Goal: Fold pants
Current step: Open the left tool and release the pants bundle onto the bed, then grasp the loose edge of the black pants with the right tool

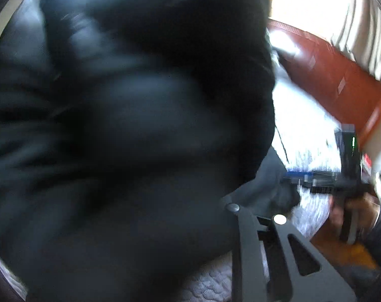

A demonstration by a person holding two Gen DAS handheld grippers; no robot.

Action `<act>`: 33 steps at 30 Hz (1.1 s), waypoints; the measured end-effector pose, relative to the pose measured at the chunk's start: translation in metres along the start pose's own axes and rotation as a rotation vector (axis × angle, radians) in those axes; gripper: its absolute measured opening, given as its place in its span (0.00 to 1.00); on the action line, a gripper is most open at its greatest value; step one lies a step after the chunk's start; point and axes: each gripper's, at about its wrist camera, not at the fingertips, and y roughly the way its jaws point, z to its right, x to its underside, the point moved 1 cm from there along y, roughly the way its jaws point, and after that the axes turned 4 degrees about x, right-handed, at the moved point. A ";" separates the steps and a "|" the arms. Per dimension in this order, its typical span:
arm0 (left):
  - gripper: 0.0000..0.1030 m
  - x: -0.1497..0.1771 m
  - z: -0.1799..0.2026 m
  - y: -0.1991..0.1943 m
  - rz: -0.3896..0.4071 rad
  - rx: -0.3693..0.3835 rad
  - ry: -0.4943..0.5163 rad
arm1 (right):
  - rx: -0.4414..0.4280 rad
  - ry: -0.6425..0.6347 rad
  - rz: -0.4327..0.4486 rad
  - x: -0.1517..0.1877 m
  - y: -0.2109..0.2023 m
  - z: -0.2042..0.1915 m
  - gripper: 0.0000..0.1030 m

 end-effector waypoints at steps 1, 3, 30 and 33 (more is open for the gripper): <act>0.23 0.000 0.003 0.005 -0.022 0.004 0.017 | -0.001 0.004 0.001 0.000 0.000 0.001 0.55; 0.29 0.001 0.012 0.017 -0.078 0.022 0.052 | -0.004 0.013 0.002 -0.001 0.000 0.004 0.55; 0.97 0.076 -0.078 -0.050 0.098 -0.239 -0.650 | -0.473 0.430 -0.108 -0.031 0.049 0.003 0.83; 0.97 0.074 -0.088 -0.059 0.068 -0.324 -0.630 | -0.491 0.424 -0.113 -0.035 0.060 -0.006 0.83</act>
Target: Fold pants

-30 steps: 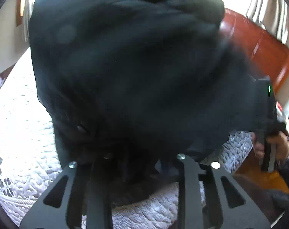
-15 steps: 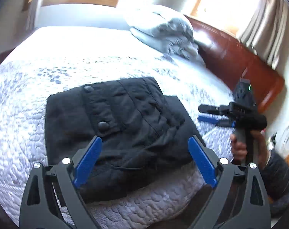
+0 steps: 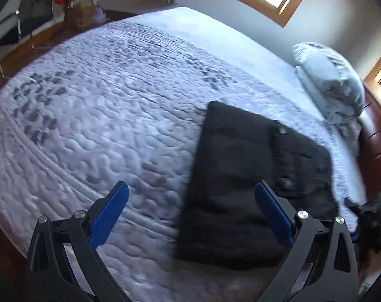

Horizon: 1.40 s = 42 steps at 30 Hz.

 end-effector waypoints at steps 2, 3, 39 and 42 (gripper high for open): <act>0.97 -0.001 -0.002 -0.002 0.005 -0.031 0.022 | -0.005 -0.003 -0.007 -0.001 0.010 -0.004 0.82; 0.97 -0.001 -0.001 -0.002 0.006 -0.044 0.034 | -0.002 -0.002 -0.007 -0.002 0.015 -0.006 0.79; 0.97 0.011 0.031 0.007 -0.075 0.029 0.053 | -0.048 -0.022 0.135 -0.002 -0.078 -0.004 0.26; 0.97 0.012 0.042 0.008 -0.073 0.032 0.080 | -0.027 -0.012 0.132 -0.001 -0.074 0.005 0.26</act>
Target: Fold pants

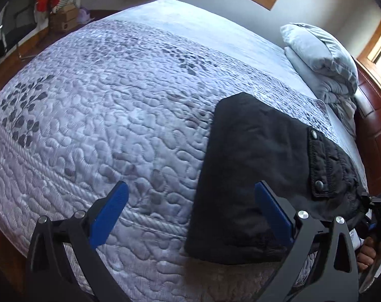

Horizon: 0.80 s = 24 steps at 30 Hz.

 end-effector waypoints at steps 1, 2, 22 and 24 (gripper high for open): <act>0.97 0.000 0.003 0.000 -0.001 0.000 0.007 | 0.004 0.010 0.000 0.001 0.002 0.005 0.26; 0.97 0.001 0.006 0.001 -0.002 0.000 0.014 | 0.004 0.024 -0.002 0.002 0.003 0.010 0.26; 0.97 0.012 0.016 0.001 -0.026 -0.009 0.028 | 0.064 0.078 -0.071 0.025 -0.010 0.059 0.55; 0.97 0.013 0.014 0.001 -0.033 -0.006 0.017 | 0.051 0.089 -0.072 0.029 -0.013 0.061 0.55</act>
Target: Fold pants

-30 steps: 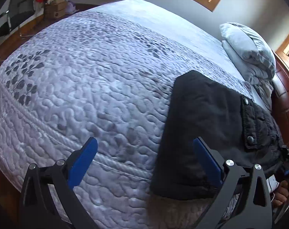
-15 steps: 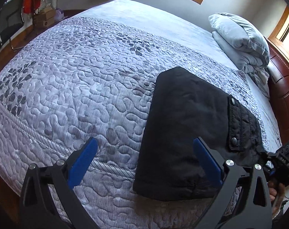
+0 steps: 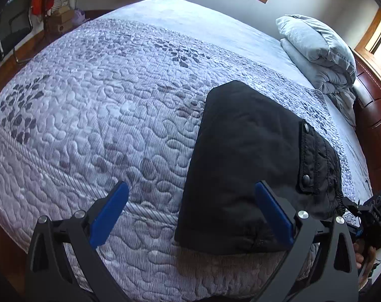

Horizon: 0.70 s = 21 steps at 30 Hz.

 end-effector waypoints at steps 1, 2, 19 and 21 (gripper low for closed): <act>0.97 0.002 0.000 0.000 -0.002 0.002 -0.003 | 0.000 0.002 -0.004 0.001 0.000 0.000 0.52; 0.97 0.003 0.000 0.000 -0.006 0.002 -0.003 | 0.009 0.004 0.000 0.002 0.000 0.001 0.47; 0.97 0.008 0.006 0.000 -0.024 -0.002 0.019 | 0.089 -0.002 0.025 -0.002 -0.021 0.008 0.28; 0.97 0.009 0.007 0.002 -0.030 -0.004 0.023 | 0.095 0.003 0.020 0.000 -0.018 0.011 0.28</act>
